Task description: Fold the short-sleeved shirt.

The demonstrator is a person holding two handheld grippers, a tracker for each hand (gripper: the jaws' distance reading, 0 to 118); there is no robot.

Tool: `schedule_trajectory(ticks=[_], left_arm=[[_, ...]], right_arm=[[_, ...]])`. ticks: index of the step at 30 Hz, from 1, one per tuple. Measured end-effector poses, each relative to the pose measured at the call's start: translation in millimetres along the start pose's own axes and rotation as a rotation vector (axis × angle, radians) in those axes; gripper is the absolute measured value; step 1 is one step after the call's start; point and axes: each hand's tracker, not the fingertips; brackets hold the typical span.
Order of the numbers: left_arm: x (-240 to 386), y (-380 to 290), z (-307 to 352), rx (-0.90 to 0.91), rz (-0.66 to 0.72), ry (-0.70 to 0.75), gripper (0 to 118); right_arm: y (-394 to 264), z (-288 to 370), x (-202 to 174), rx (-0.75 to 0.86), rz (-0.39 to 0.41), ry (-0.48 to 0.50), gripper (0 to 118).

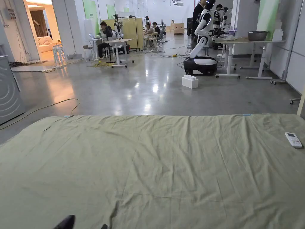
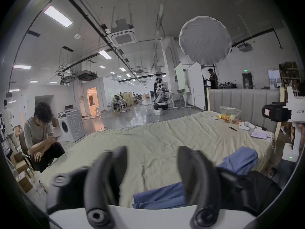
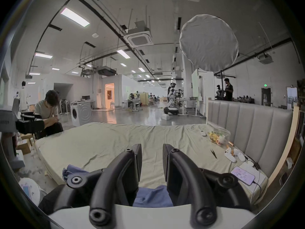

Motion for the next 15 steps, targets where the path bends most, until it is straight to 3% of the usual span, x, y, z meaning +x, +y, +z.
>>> schedule_trajectory(ticks=[1, 2, 4, 7, 8, 9, 10, 13, 15], left_arm=[[2, 0, 0, -0.002, -0.001, -0.005, 5], [5, -1, 1, -0.008, 0.001, 0.001, 5], [5, -2, 3, -0.009, -0.010, -0.030, 5], [12, -4, 7, -0.009, -0.011, -0.034, 3], [11, -3, 8, -0.013, -0.007, -0.053, 3], [12, -2, 9, -0.002, -0.002, -0.052, 2], [12, -1, 10, 0.004, 0.003, -0.050, 1], [13, 0, 17, 0.078, -0.006, -0.001, 1], [11, 3, 16, 0.078, 0.011, -0.017, 1]], right_arm=[[-3, 0, -3, -0.005, -0.004, 0.003, 26], [-5, -2, -3, -0.003, 0.009, 0.017, 23], [-9, -5, -5, -0.074, -0.048, 0.019, 2], [-6, -5, -6, -0.049, -0.043, 0.038, 1], [-10, -6, -7, -0.112, -0.097, 0.049, 1], [-4, -4, -9, -0.041, -0.030, 0.035, 0], [-3, -3, -11, -0.054, -0.020, 0.034, 0], [2, -2, -13, -0.045, 0.000, 0.022, 0], [-2, 1, -14, -0.044, -0.039, 0.001, 0]])
